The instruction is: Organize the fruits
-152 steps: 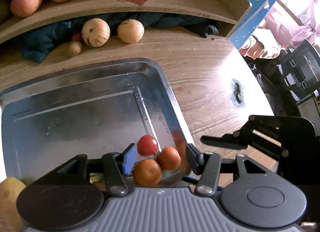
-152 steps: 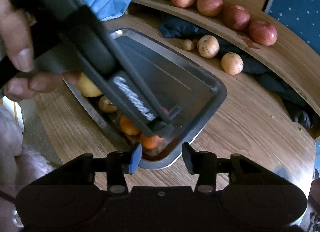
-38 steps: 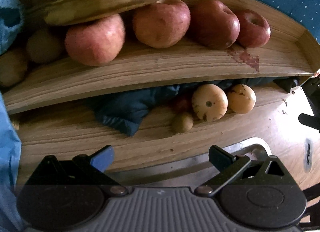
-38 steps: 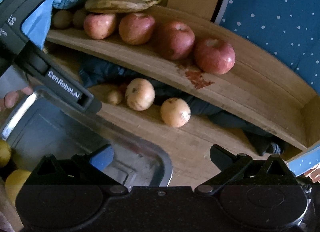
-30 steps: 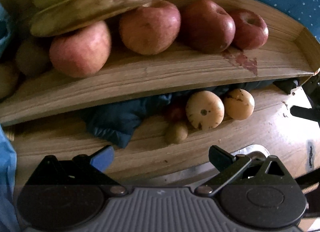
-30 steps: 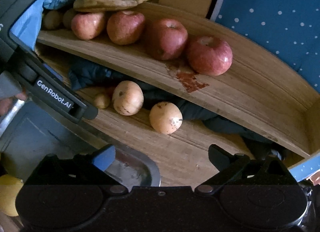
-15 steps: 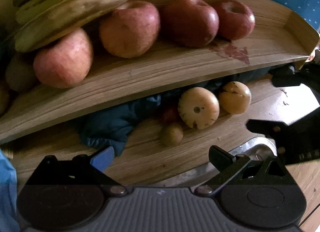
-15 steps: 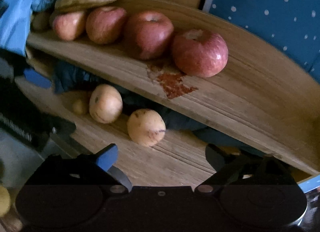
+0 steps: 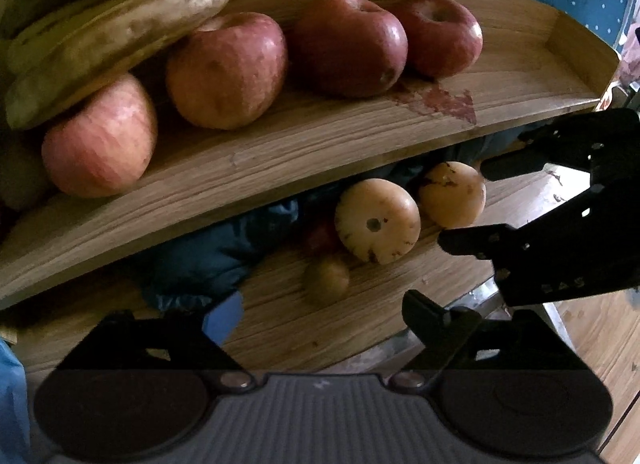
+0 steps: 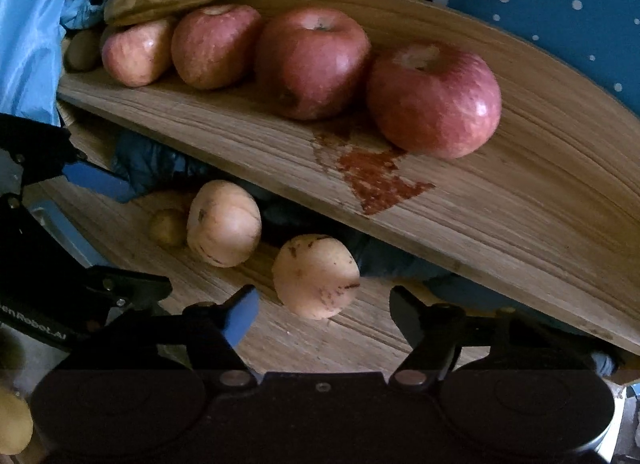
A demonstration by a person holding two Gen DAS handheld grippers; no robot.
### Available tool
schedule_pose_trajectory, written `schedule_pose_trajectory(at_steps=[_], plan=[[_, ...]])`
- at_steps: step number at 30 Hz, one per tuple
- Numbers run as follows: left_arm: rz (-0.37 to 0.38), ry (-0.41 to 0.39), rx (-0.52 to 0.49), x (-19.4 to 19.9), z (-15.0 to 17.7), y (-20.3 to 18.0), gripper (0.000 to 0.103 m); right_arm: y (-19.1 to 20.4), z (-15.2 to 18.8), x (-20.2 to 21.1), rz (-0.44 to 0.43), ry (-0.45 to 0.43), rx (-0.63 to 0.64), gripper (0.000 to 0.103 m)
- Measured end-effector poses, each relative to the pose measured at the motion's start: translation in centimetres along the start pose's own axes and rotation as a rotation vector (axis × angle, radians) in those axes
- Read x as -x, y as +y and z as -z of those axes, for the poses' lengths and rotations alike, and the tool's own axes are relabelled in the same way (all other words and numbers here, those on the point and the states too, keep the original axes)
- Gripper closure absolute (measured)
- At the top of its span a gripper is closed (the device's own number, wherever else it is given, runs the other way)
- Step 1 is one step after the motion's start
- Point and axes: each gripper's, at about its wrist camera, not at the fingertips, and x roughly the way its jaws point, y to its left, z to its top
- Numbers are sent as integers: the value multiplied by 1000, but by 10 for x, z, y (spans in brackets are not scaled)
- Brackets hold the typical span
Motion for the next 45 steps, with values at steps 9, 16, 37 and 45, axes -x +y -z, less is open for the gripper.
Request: schedule_pose_trajectory(at_steps=[9,16,37,45], plan=[[26,-4,23,-4,-4,3,26,6,-7,-12,-7,4,-2,37],[58,16,58,-6,-7,12,38,12,-9,-19,-4,8,-5,43],[91,2,41,-10,-11,13,63,13,-2,-13,13,-9,-46,53],[109,12,38,-7,-9,14,74,28,8,-3,-8,-2,-28,53]])
